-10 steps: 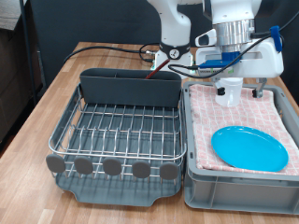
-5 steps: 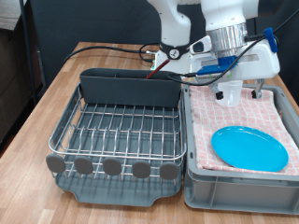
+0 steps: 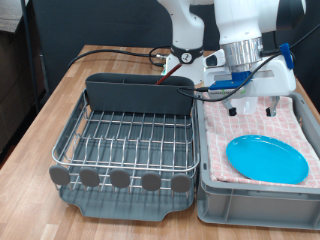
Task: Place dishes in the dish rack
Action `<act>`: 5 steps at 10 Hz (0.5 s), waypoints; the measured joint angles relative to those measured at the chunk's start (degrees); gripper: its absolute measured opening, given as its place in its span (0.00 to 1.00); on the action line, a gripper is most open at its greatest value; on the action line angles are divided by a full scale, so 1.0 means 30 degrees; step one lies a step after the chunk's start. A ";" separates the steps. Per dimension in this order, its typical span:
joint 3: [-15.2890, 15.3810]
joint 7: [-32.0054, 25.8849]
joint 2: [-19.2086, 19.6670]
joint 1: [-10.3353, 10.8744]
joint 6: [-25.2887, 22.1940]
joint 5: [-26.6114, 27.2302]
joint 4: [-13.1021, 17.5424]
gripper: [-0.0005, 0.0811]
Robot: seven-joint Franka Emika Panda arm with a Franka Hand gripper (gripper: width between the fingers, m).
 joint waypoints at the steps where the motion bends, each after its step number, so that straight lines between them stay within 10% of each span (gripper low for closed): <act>1: 0.0251 -0.1082 0.0229 -0.0078 0.0293 0.1277 0.0003 0.99; 5: 0.1057 -0.5172 0.1022 -0.0468 0.0897 0.5468 0.0224 0.99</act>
